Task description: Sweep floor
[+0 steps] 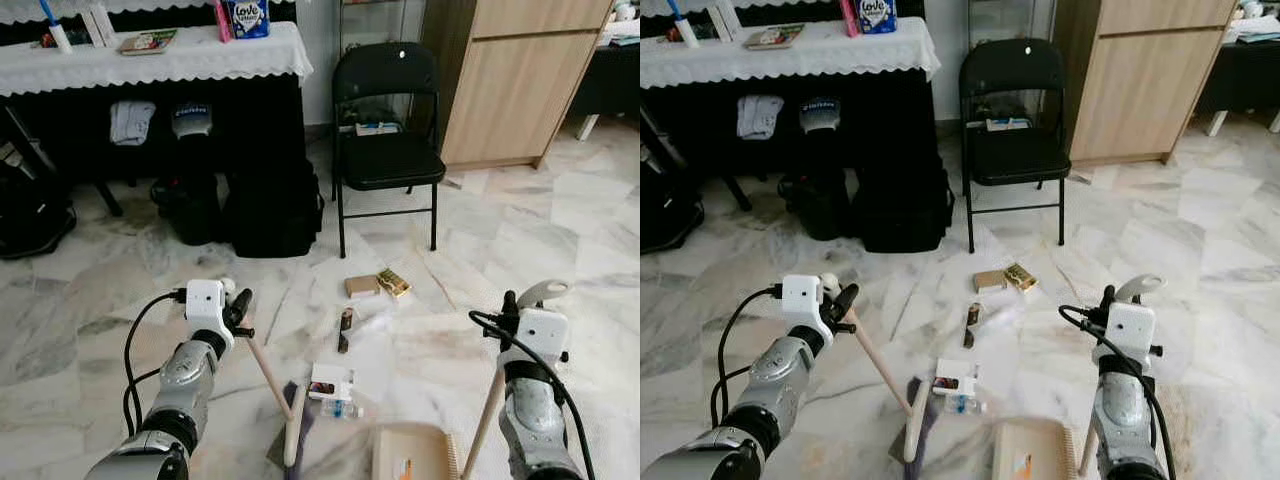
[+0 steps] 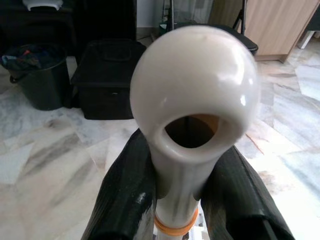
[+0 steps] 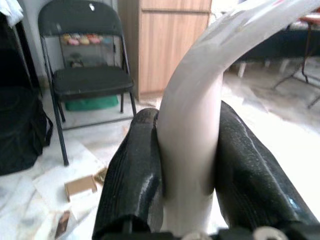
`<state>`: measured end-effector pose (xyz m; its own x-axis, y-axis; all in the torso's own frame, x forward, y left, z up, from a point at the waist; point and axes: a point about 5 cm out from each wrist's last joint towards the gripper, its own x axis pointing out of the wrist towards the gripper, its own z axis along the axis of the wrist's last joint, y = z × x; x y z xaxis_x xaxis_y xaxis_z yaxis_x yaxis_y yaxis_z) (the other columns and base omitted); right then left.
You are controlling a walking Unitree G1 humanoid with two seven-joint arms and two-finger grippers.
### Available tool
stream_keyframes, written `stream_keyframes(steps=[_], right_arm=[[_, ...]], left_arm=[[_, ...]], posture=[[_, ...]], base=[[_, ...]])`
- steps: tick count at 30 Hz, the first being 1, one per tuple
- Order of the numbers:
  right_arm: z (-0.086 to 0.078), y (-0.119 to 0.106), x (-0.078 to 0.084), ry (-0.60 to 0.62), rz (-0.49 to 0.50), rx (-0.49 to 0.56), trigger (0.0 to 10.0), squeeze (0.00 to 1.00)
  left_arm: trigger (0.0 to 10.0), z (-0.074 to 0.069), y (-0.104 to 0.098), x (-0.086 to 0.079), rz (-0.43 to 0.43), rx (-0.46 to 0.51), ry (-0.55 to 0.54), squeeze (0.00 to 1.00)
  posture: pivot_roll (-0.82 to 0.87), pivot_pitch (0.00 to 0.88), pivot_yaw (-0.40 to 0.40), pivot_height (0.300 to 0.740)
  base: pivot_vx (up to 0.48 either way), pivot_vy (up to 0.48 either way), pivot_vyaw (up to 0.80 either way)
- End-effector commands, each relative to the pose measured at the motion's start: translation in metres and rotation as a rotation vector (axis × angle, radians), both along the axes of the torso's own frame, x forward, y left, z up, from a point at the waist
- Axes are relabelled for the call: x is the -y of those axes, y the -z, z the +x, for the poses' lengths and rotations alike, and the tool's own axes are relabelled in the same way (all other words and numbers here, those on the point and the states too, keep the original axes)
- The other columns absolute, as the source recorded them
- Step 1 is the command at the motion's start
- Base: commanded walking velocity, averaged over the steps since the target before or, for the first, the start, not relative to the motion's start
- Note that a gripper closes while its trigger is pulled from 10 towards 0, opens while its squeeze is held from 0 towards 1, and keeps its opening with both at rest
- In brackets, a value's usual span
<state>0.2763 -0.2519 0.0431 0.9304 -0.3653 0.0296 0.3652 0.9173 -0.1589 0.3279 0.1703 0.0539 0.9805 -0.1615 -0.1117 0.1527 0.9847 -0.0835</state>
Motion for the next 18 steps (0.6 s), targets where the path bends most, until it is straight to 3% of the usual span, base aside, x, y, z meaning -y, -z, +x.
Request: stream_keyframes(steps=[1,7,13,18], right_arm=[[0.003,-0.004,0.003,0.02,0.024,0.015,10.0,0.0],[0.003,-0.005,0.003,0.011,0.012,0.029,10.0,0.0],[0.006,-0.015,-0.002,-0.036,-0.105,0.082,10.0,0.0],[0.01,-0.025,-0.009,-0.082,-0.146,0.14,10.0,0.0]], left_arm=[[10.0,0.003,-0.006,-0.006,0.009,0.028,-0.022,0.0],[10.0,0.003,-0.006,-0.007,0.01,0.025,-0.025,0.0],[10.0,0.003,-0.006,-0.006,0.01,0.024,-0.023,0.0],[10.0,0.003,-0.006,-0.005,0.008,0.024,-0.02,0.0]], posture=[[0.0,0.0,0.05,0.74],[0.0,0.0,0.051,0.74],[0.0,0.0,0.051,0.74],[-0.01,0.0,0.053,0.74]], base=[[0.0,0.0,0.0],[0.0,0.0,0.0],[0.0,0.0,0.0],[0.0,0.0,0.0]])
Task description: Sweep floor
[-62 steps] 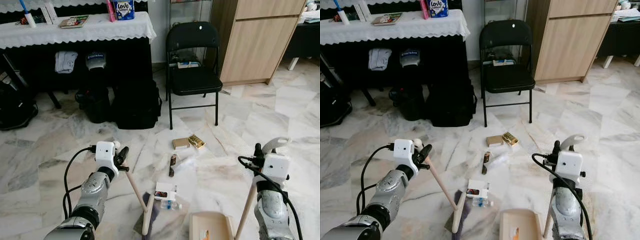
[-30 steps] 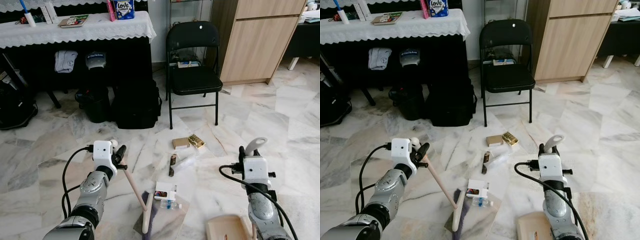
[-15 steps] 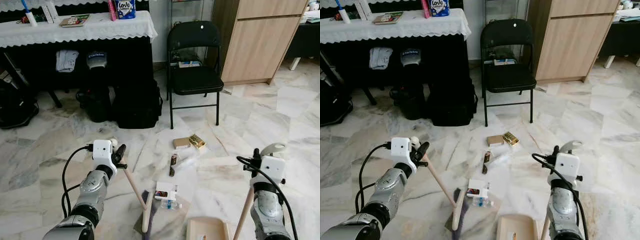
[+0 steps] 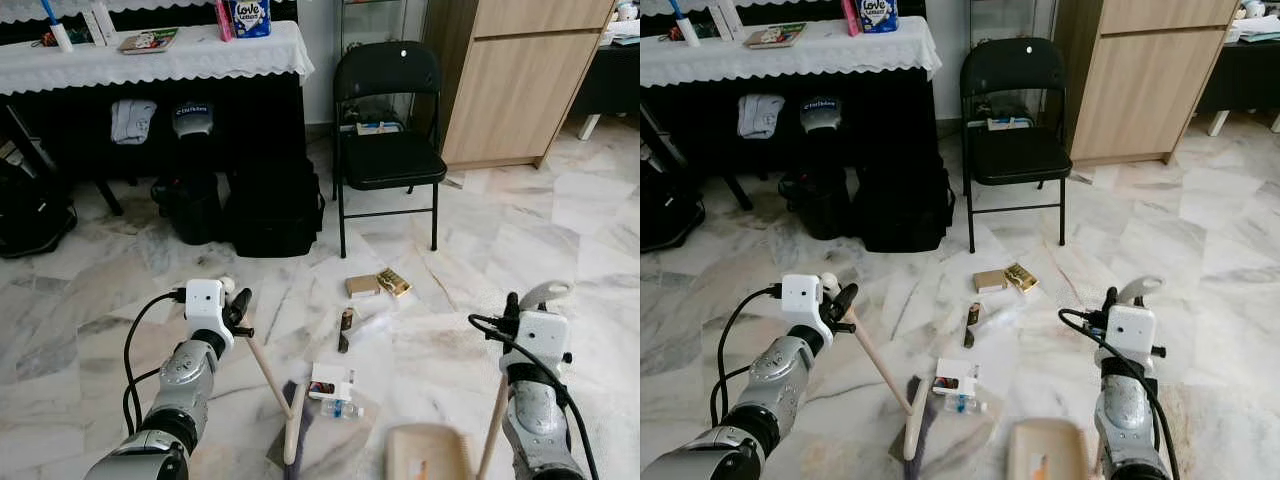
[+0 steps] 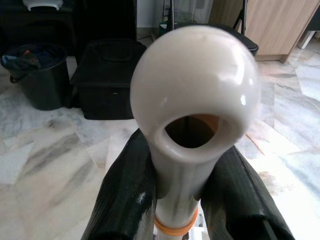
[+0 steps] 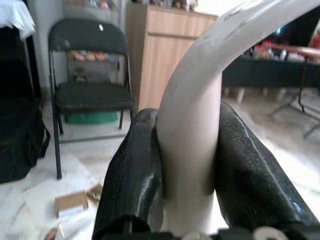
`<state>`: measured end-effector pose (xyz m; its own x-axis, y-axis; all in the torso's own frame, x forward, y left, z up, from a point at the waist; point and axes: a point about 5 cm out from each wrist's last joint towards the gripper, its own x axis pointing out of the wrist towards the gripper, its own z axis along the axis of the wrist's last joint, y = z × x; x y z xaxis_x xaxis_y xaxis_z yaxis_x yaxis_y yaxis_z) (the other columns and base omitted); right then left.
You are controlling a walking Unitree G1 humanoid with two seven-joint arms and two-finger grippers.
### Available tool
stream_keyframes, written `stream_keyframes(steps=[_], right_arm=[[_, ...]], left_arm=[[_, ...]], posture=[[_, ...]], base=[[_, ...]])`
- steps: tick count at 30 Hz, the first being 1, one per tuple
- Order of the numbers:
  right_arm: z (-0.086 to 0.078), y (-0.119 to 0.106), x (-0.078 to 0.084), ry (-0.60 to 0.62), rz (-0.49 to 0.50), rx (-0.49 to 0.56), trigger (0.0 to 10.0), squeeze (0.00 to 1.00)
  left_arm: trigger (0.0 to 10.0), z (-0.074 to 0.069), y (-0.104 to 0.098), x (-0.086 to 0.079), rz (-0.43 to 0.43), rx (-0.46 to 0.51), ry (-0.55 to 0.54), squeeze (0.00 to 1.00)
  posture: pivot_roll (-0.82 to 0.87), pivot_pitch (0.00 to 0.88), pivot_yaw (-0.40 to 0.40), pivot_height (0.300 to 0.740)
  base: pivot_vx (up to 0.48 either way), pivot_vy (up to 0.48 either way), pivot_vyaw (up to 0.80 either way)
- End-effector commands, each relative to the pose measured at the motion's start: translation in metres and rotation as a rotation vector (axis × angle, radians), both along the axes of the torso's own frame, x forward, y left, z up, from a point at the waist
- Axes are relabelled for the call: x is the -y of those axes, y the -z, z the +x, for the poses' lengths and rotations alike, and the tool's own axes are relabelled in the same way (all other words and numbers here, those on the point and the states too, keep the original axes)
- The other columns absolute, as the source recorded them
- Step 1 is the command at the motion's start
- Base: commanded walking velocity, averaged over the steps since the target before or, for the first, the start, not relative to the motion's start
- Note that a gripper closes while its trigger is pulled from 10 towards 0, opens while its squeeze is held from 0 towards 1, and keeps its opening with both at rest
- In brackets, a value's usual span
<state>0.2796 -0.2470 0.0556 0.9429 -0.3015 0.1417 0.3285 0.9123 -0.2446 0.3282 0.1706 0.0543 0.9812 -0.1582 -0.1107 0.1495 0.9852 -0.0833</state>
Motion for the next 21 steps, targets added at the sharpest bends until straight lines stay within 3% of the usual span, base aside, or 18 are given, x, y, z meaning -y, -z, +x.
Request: stream_keyframes(steps=[1,12,21], right_arm=[[0.007,-0.013,-0.005,-0.03,-0.026,0.068,10.0,0.0],[0.008,-0.011,-0.016,-0.088,-0.089,0.059,10.0,0.0],[0.005,0.003,-0.016,-0.091,-0.094,-0.026,10.0,0.0]], left_arm=[[10.0,0.003,-0.005,-0.005,0.008,0.022,-0.017,0.0],[10.0,0.003,-0.006,-0.004,0.006,0.024,-0.018,0.0],[10.0,0.003,-0.006,-0.007,0.005,0.026,-0.028,0.0]], posture=[[-0.01,0.0,0.053,0.74],[0.0,0.0,0.053,0.74],[0.0,0.006,0.062,0.74]], base=[[0.0,0.0,0.0],[0.0,0.0,0.0],[0.0,0.0,0.0]])
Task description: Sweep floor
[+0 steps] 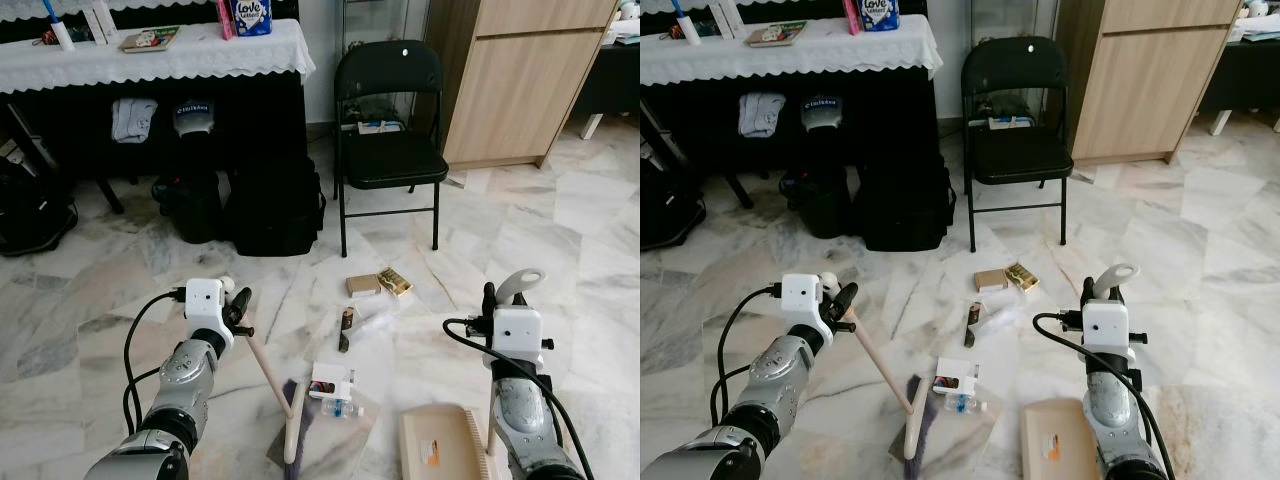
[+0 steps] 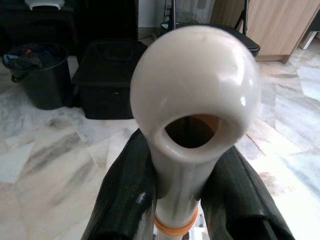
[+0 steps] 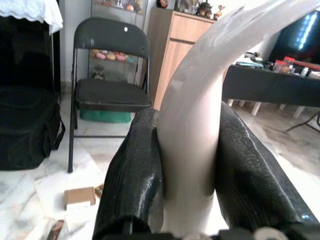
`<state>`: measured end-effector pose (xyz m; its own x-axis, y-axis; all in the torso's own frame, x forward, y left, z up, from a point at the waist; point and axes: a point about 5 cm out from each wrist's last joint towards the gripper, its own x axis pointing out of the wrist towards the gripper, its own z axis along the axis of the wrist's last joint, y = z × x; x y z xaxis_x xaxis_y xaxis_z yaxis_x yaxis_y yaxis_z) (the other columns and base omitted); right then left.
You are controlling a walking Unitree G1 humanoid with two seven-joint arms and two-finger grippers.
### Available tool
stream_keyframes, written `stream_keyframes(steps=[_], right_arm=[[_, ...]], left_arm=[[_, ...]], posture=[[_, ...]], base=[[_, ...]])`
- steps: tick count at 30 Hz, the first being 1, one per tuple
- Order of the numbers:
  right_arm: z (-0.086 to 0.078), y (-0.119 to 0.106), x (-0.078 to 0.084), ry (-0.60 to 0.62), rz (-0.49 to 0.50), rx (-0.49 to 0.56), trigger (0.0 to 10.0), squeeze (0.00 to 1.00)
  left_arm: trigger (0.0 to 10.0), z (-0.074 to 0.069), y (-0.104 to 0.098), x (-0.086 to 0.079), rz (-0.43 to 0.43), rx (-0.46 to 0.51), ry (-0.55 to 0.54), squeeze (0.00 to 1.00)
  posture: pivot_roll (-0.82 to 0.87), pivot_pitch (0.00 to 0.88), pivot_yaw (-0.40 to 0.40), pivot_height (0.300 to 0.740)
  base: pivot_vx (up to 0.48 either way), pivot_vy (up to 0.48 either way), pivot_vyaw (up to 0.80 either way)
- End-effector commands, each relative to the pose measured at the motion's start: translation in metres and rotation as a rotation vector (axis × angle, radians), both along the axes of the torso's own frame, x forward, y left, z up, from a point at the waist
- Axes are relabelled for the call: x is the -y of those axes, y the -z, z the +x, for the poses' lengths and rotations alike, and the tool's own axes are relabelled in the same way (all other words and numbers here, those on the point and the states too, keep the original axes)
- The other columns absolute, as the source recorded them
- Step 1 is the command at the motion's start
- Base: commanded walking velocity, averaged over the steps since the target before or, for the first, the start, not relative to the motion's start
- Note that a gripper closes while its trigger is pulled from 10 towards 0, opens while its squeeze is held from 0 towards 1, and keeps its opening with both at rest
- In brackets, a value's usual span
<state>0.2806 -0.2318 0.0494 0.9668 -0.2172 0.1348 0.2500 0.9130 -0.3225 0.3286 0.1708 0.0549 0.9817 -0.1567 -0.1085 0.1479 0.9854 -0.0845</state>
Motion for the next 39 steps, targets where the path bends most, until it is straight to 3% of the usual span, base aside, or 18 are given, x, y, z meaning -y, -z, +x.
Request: stream_keyframes(steps=[1,17,25,28,39], right_arm=[[0.003,-0.001,-0.001,-0.013,-0.017,-0.007,10.0,0.0],[-0.013,0.03,-0.001,0.027,0.017,-0.182,10.0,0.0],[-0.014,0.033,-0.002,0.044,0.036,-0.189,10.0,0.0],[-0.013,0.03,-0.001,0.047,0.042,-0.174,10.0,0.0],[-0.009,0.026,-0.002,0.043,0.05,-0.153,10.0,0.0]], left_arm=[[10.0,0.002,-0.005,-0.008,0.006,0.024,-0.028,0.0],[10.0,-0.002,-0.001,-0.012,0.002,0.01,-0.058,0.0],[10.0,0.002,-0.004,-0.017,-0.173,0.009,-0.102,0.0],[10.0,0.004,-0.008,-0.027,-0.261,0.024,-0.173,0.0],[10.0,0.019,-0.038,-0.022,-0.275,0.163,-0.168,0.0]], posture=[[0.0,0.006,0.062,0.74],[0.01,0.028,0.064,0.74],[0.02,0.029,0.061,0.74],[0.02,0.027,0.058,0.74],[0.01,0.033,0.055,0.74]], base=[[0.0,0.0,0.0],[0.0,0.0,0.0],[0.0,0.0,0.0],[0.0,0.0,0.0],[0.0,0.0,0.0]])
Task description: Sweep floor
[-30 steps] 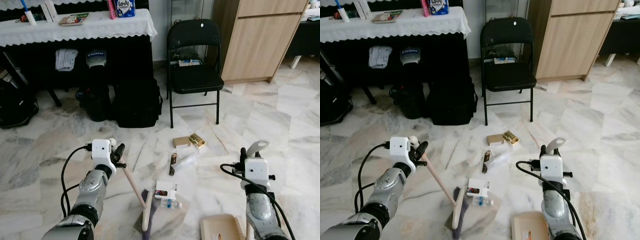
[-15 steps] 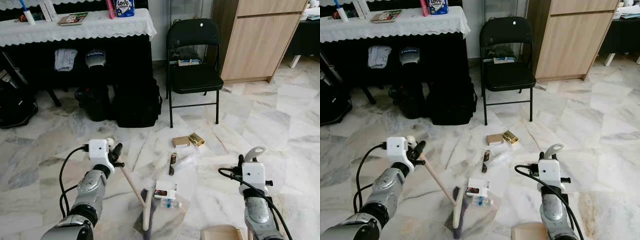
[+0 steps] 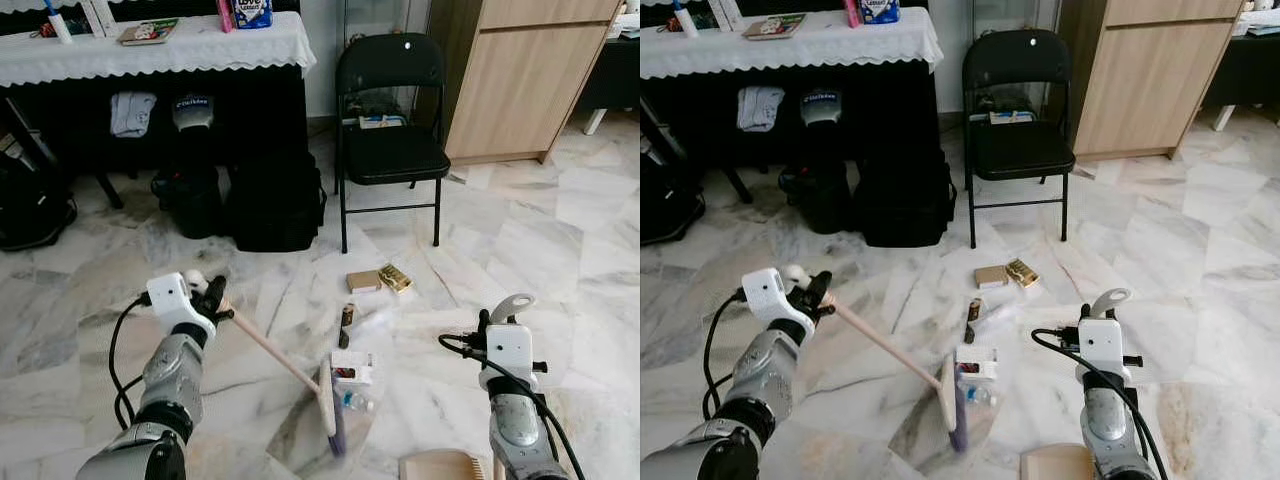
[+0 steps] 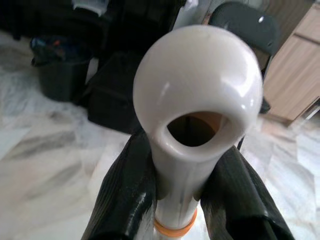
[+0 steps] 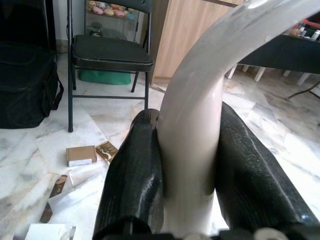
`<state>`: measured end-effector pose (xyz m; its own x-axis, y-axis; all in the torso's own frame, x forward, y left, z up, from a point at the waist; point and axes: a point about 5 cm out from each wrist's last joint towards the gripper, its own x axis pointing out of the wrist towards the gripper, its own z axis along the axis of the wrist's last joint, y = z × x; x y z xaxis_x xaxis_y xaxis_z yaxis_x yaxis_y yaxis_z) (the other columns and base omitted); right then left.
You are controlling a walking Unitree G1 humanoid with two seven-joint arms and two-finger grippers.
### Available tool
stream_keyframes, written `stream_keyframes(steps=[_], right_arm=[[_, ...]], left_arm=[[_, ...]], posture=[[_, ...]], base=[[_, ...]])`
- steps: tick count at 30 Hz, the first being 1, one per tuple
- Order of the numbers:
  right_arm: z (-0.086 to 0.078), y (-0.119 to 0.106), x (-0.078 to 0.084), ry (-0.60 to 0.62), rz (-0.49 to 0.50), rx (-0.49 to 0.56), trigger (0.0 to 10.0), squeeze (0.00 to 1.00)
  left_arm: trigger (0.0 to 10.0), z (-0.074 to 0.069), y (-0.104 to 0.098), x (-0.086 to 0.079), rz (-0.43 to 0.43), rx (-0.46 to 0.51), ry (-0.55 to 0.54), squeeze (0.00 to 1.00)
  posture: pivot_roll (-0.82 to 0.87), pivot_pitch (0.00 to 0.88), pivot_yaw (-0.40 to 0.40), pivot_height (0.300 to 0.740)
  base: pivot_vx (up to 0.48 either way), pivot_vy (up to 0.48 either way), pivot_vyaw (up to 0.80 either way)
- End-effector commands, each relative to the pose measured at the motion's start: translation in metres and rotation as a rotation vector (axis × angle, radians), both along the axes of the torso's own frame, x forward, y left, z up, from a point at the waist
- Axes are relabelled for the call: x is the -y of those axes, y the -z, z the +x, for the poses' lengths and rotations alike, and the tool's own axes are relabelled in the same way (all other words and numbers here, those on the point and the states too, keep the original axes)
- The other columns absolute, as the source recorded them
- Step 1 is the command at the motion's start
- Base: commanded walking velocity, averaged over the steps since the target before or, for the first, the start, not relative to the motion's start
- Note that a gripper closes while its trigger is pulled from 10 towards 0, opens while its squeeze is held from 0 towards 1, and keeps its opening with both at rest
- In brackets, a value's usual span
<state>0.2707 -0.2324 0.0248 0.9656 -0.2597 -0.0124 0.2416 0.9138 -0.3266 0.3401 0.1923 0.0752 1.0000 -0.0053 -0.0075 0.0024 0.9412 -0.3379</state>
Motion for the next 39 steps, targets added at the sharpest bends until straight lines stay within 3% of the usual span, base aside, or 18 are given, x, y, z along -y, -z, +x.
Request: stream_keyframes(steps=[1,8,18,25,31,35,39], right_arm=[[0.001,0.002,-0.003,0.001,0.017,-0.01,10.0,0.0],[0.001,0.002,-0.003,0.005,0.02,-0.015,10.0,0.0],[0.001,0.002,0.006,0.097,0.004,-0.026,10.0,0.0],[0.003,-0.004,0.008,0.118,0.005,0.013,10.0,0.0],[0.009,-0.012,0.01,0.114,0.006,0.053,10.0,0.0],[0.016,-0.025,0.009,0.101,0.014,0.133,10.0,0.0],[0.026,-0.054,0.009,0.081,0.023,0.292,10.0,0.0]], left_arm=[[10.0,0.009,-0.019,0.002,-0.002,0.092,-0.003,0.0],[10.0,0.011,-0.018,0.023,-0.086,0.089,0.083,0.0],[10.0,0.013,-0.02,0.025,-0.165,0.086,0.15,0.0],[10.0,0.012,-0.022,0.025,-0.152,0.095,0.183,0.0],[10.0,0.01,-0.024,0.032,-0.052,0.118,0.226,0.0],[10.0,0.009,-0.025,0.03,-0.033,0.125,0.199,0.0],[10.0,0.011,-0.035,0.024,-0.024,0.168,0.17,0.0]], posture=[[0.01,0.032,0.055,0.74],[0.01,0.033,0.054,0.74],[0.02,0.028,0.054,0.74],[0.02,0.027,0.053,0.74],[0.02,0.023,0.052,0.74],[0.02,0.013,0.049,0.74],[0.02,0.01,0.047,0.74]], base=[[0.0,0.0,0.0],[0.0,0.0,0.0],[0.0,0.0,0.0],[0.0,0.0,0.0],[0.0,0.0,0.0],[0.0,0.0,0.0],[0.0,0.0,0.0]])
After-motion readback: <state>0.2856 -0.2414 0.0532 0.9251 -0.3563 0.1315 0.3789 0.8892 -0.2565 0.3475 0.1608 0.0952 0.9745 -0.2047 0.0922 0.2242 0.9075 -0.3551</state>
